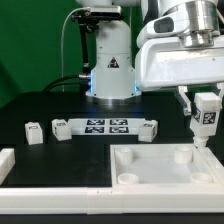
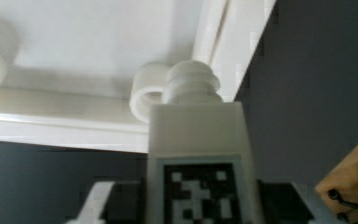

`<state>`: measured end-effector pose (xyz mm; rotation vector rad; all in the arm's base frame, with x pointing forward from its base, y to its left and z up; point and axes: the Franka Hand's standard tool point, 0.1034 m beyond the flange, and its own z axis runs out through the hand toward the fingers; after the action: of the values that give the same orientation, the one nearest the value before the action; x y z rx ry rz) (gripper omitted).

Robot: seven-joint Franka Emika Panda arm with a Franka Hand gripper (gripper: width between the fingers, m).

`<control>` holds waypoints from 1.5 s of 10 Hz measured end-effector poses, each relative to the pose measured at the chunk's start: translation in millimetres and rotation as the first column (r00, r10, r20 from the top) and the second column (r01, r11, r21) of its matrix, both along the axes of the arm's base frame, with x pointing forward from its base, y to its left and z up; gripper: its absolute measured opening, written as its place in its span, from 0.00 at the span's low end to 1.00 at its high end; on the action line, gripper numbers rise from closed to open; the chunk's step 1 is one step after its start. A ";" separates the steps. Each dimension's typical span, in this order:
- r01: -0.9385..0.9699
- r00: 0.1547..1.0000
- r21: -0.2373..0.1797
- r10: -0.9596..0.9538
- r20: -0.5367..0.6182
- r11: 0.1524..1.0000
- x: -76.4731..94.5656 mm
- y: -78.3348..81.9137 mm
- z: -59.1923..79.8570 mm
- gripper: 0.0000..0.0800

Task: Assemble one leg

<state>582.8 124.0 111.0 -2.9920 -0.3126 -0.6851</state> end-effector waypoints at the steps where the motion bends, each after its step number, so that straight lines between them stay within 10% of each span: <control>1: 0.007 1.000 0.002 -0.007 0.008 1.000 12.2 -1.8 -3.1 0.36; 15: 0.047 0.997 0.008 -0.048 0.059 0.999 27.2 -11.9 -40.6 0.36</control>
Offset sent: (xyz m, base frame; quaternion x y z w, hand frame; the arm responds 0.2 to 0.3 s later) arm 0.0311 -0.0039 -0.0050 0.0014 0.0316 0.0052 0.9995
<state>610.0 112.1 70.4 -2.9860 -0.2422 -0.7784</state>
